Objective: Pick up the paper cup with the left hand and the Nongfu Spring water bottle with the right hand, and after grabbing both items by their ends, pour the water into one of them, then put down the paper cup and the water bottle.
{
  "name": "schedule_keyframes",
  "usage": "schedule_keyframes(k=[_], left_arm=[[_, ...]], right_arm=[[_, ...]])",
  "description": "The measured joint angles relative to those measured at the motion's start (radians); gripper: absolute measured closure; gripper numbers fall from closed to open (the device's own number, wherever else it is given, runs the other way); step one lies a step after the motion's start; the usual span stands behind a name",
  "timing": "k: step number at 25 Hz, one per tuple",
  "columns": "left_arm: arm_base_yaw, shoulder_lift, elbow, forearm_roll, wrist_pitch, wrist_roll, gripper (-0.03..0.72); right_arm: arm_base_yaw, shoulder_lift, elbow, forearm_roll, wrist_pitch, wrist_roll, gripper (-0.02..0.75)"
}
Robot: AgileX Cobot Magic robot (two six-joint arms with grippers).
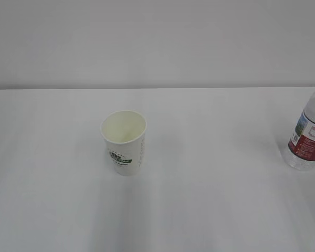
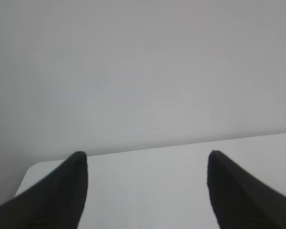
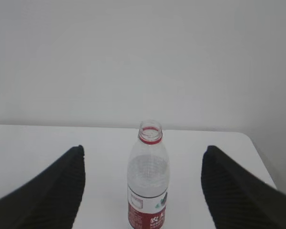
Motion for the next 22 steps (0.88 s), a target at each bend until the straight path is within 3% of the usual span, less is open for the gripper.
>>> schedule_keyframes(k=[11, 22], left_arm=[[0.000, 0.022, 0.002, 0.009, -0.133, 0.000, 0.120], [0.000, 0.124, 0.002, 0.131, -0.183, 0.000, 0.166]], right_arm=[[0.000, 0.183, 0.002, -0.003, -0.198, 0.000, 0.167], [0.000, 0.243, 0.002, -0.065, -0.300, 0.000, 0.169]])
